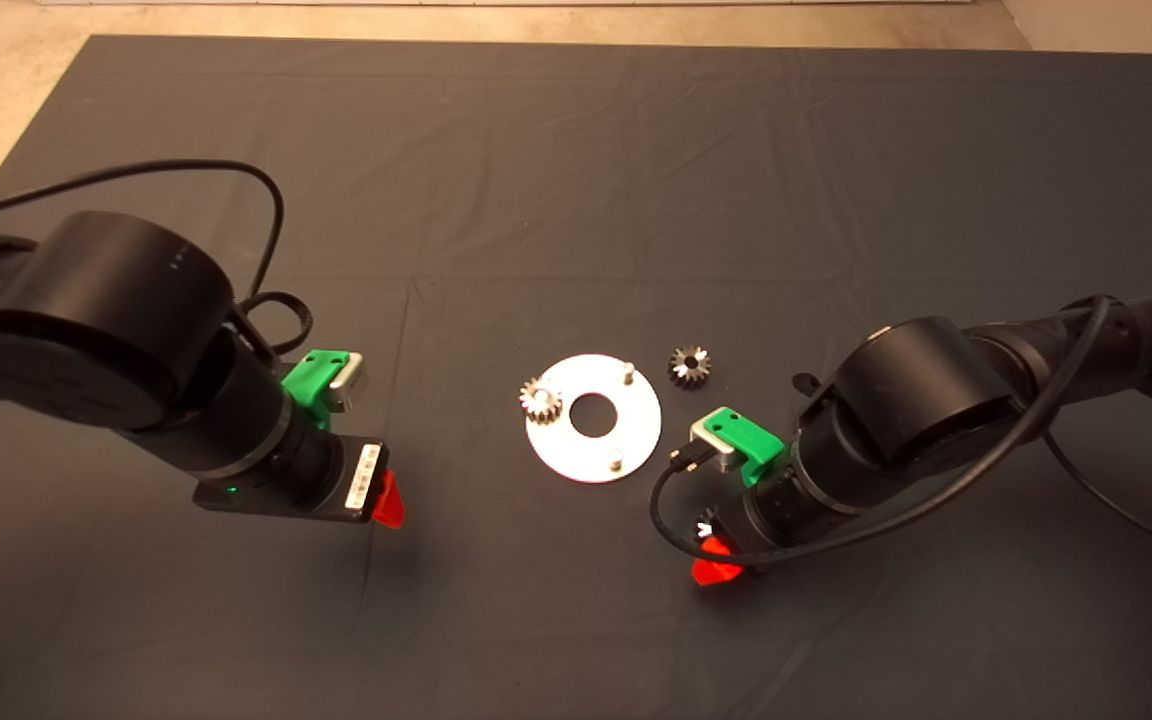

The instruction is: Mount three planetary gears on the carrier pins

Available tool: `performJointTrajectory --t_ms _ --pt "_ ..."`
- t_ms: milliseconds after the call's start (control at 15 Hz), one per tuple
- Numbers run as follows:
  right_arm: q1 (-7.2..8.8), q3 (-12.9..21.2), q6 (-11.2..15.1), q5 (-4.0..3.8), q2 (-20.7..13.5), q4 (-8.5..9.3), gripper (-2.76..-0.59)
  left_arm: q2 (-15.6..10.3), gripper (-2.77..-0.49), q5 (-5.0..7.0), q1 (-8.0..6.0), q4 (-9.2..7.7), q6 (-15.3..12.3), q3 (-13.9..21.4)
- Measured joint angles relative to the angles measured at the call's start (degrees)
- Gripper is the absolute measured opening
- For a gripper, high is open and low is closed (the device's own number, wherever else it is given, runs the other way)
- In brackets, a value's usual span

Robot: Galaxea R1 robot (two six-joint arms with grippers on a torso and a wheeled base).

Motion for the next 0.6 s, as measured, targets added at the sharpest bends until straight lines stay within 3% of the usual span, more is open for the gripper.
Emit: performJointTrajectory --t_ms 600 --pt "-0.07 -3.48 -2.83 0.0 0.43 -0.29 -0.63 -1.32 -1.08 0.0 -0.2 -0.39 0.91 0.62"
